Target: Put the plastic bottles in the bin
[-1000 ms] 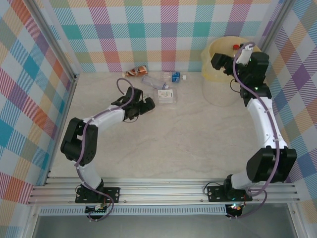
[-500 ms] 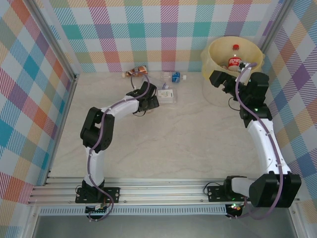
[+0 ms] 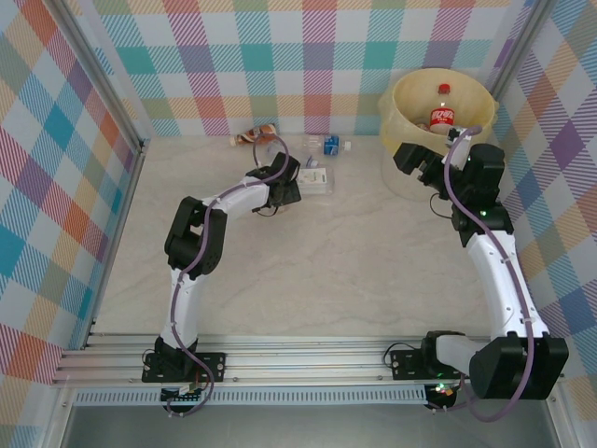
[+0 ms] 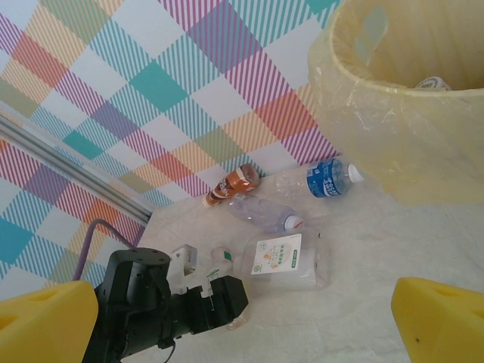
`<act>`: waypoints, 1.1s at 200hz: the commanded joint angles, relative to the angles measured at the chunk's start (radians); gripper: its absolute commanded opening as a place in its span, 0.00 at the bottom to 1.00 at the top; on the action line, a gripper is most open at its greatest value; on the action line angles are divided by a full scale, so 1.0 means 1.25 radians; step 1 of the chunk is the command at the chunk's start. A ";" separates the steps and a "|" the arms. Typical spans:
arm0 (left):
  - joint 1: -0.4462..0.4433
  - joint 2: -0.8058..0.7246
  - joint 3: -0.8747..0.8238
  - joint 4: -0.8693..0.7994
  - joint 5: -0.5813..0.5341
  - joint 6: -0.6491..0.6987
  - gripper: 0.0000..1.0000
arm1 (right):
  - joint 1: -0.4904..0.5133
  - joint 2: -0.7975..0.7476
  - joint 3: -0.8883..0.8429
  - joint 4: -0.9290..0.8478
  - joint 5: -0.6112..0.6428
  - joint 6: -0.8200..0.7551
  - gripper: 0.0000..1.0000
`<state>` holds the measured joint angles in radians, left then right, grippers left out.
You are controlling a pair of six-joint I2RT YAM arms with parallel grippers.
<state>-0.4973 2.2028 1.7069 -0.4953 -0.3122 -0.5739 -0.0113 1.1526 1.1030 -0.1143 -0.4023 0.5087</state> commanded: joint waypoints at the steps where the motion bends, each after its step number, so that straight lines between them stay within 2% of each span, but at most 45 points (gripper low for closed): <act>1: -0.006 0.000 -0.015 0.000 -0.026 0.017 0.98 | 0.005 -0.016 0.004 -0.006 0.000 -0.011 1.00; 71: -0.006 0.009 -0.043 0.037 -0.016 0.037 0.88 | 0.009 -0.012 -0.003 -0.013 -0.003 -0.002 1.00; 111: -0.006 -0.004 -0.050 0.056 -0.008 0.070 0.73 | 0.012 -0.006 -0.009 -0.005 -0.018 -0.004 1.00; 129: -0.005 -0.012 -0.047 0.055 0.007 0.093 0.66 | 0.019 -0.004 -0.031 0.057 -0.094 -0.023 1.00; 144: -0.006 -0.026 -0.053 0.056 0.019 0.100 0.62 | 0.048 -0.001 -0.043 0.097 -0.135 -0.057 1.00; 173: -0.006 -0.075 -0.120 0.104 0.044 0.096 0.59 | 0.134 0.023 -0.032 0.095 -0.111 -0.117 1.00; 220: -0.006 -0.176 -0.216 0.165 0.117 0.105 0.52 | 0.248 0.090 -0.072 0.205 0.008 -0.014 1.00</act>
<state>-0.4969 2.0872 1.4883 -0.3523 -0.2321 -0.4618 0.2501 1.2190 1.0405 0.0315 -0.4686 0.4404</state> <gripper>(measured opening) 0.584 0.996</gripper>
